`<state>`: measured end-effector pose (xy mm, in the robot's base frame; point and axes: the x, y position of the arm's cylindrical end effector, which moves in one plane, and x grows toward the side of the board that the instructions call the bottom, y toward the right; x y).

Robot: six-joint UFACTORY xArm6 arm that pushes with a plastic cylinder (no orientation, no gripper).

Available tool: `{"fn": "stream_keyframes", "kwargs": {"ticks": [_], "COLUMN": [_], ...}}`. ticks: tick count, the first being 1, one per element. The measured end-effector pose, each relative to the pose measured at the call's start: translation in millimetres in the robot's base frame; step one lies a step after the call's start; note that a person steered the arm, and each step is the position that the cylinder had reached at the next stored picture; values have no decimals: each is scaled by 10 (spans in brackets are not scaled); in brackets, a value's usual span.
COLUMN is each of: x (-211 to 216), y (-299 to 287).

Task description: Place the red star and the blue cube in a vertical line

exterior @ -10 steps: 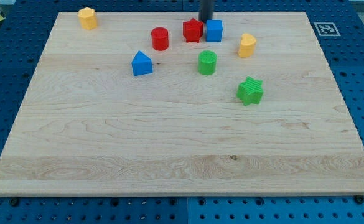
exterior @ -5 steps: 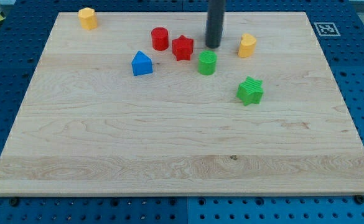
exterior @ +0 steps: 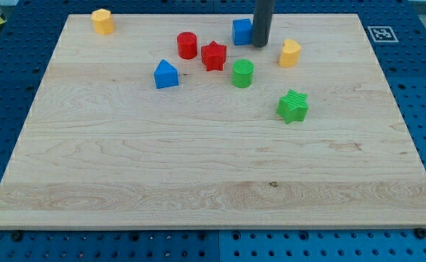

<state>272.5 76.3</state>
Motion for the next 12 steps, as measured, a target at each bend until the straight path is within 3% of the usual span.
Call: {"fn": "stream_keyframes", "kwargs": {"ticks": [3, 5, 9, 10, 12], "x": [-117, -423, -377, -202, -121], "y": [-95, -114, -418, -357, -837]}}
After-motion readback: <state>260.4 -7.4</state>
